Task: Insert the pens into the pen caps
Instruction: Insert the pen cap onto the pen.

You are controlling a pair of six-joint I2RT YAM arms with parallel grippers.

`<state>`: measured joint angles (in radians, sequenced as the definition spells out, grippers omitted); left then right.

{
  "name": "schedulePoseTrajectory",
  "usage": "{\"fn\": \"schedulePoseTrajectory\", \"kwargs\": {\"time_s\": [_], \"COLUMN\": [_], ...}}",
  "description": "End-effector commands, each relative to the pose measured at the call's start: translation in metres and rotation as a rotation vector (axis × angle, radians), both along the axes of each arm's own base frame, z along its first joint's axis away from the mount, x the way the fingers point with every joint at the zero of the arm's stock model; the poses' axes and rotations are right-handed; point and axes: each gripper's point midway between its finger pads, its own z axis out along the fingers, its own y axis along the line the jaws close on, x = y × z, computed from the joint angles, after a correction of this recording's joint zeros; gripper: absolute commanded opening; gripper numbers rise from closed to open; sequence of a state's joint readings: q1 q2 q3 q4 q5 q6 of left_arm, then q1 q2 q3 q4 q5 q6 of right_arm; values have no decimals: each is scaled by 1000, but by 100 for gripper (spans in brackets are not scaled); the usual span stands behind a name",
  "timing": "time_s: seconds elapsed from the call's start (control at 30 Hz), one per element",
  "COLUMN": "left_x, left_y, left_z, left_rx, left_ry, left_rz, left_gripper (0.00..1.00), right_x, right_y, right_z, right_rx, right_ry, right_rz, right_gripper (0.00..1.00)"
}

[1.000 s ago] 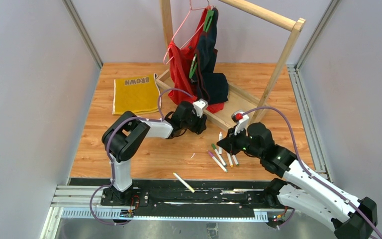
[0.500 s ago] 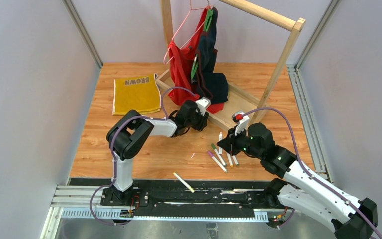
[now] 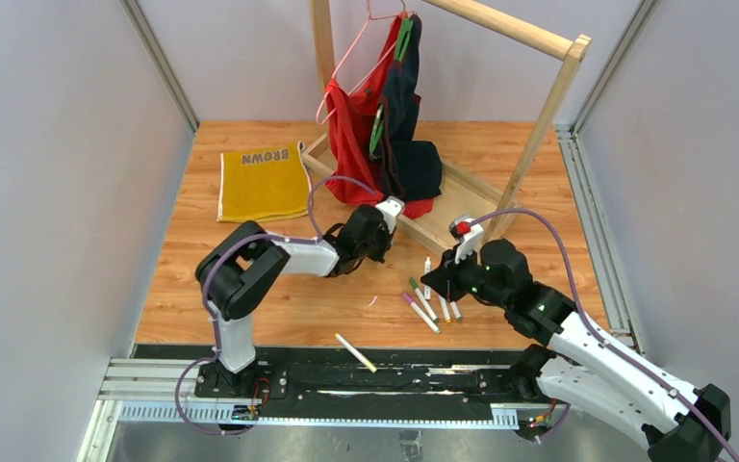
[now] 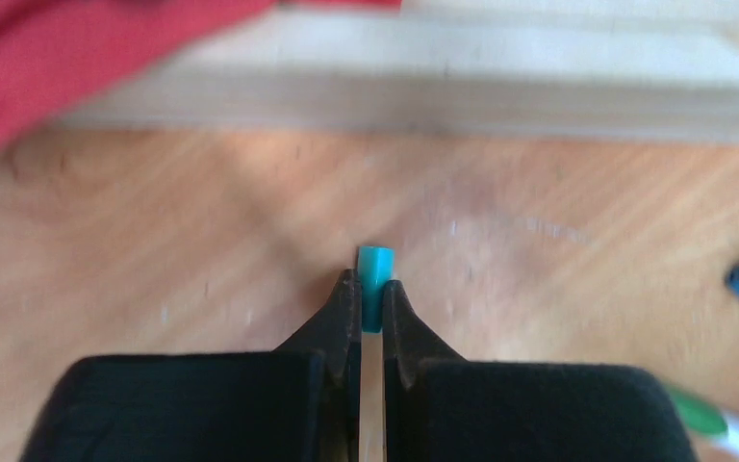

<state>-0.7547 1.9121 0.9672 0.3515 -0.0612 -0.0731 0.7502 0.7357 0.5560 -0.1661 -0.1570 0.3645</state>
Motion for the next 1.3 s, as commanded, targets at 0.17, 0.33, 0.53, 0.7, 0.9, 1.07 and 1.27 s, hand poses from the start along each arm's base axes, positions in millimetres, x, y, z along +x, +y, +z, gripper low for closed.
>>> {"fn": "schedulePoseTrajectory", "kwargs": {"time_s": [0.17,0.33,0.53,0.7,0.9,1.07,1.27], "left_x": [-65,-119,-194,-242,-268,-288,-310], "left_y": [50,54,39,15,11,13,8], "left_z": [81,128,137,123,104,95,99], "left_rx": [-157,-280,-356,-343,-293,-258,-240], "left_ry": [-38,-8,-1,-19,-87,-148,-230], "left_rz": [59,-101,-393,-588,-642,-665,-717], "left_gripper": [0,0,0,0,0,0,0], "right_x": [-30,-63,-104,-134,-170,-196,-221], "right_y": [-2,8,14,12,2,-6,-10], "right_z": [-17,-19,-14,-13,-12,-16,-20], "right_rx": [-86,-67,-33,-25,20,37,-1], "right_ry": [40,131,298,441,611,732,849], "right_rz": [171,351,546,653,748,816,899], "right_gripper": [0,0,1,1,1,1,0]}}
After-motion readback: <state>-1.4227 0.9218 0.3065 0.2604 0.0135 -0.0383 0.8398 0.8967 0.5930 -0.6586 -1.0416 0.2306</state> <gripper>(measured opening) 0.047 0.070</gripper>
